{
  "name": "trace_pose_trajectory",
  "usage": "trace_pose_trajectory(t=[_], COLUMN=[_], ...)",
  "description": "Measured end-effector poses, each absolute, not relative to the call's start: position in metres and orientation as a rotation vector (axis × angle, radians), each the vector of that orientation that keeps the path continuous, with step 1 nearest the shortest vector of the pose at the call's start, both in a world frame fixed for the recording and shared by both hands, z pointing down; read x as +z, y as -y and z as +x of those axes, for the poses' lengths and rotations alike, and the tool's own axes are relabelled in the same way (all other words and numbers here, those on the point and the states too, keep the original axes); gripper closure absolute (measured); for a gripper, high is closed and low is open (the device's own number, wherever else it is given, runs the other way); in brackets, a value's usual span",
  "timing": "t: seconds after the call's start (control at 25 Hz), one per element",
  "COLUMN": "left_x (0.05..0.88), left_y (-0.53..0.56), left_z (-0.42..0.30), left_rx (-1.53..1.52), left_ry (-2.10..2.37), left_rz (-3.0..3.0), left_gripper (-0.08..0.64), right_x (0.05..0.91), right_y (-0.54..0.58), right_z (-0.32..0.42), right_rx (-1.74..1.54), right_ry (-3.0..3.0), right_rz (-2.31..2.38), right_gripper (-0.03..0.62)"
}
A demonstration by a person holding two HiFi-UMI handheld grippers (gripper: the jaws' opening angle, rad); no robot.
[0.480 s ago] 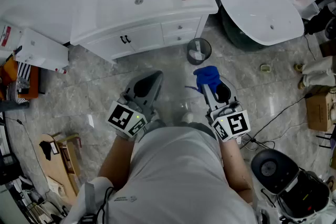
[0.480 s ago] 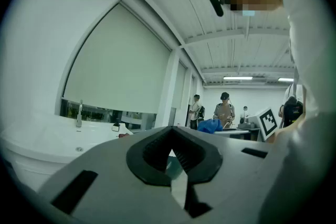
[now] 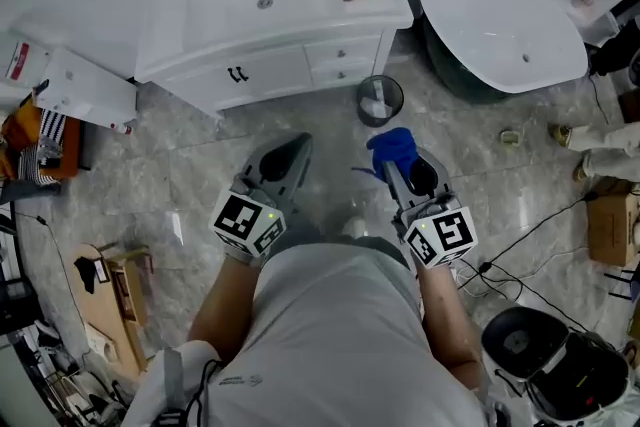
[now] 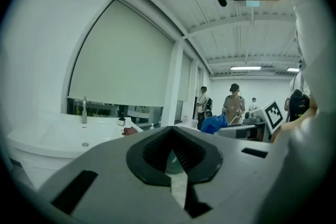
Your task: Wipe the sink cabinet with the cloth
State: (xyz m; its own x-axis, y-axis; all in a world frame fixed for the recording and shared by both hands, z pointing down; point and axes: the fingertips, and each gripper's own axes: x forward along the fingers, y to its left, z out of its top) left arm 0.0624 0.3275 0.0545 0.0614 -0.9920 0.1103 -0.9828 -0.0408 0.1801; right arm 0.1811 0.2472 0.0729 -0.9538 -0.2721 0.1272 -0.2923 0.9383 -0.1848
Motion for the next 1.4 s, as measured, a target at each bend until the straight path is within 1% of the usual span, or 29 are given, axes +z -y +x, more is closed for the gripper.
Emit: trace_pose_trajectory(t=[0.2,0.44,0.8,1.12,1.4], left_x=[0.071,0.1,0.129,0.171,0.2], left_y=[-0.316,-0.298,-0.25,-0.211,-0.183], left_z=[0.047,0.012,-0.088,-0.174,-0.213], left_rx=[-0.023,-0.037,-0.027,0.106,0.316], left_ry=[2.052,2.03,1.992,1.891,1.797], left_rz=[2.034,1.96,1.928,1.957,2.028], left_gripper=[0.551,0.55,0.549,0.548,0.54], right_x=[0.08,0.103,0.123,0.147,0.182], right_y=[-0.23,-0.216,-0.165,-0.129,-0.123], right_z=[0.173,0.143,0.057,-0.027,-0.072], right_rx=[0.401,0.445,0.452,0.489,0.478], right_ry=[2.993,2.937,2.84,2.75,2.663], right_rz=[0.418,0.395,0.419,0.453,0.41], right_gripper=[0.471,0.471,0.471,0.471,0.471])
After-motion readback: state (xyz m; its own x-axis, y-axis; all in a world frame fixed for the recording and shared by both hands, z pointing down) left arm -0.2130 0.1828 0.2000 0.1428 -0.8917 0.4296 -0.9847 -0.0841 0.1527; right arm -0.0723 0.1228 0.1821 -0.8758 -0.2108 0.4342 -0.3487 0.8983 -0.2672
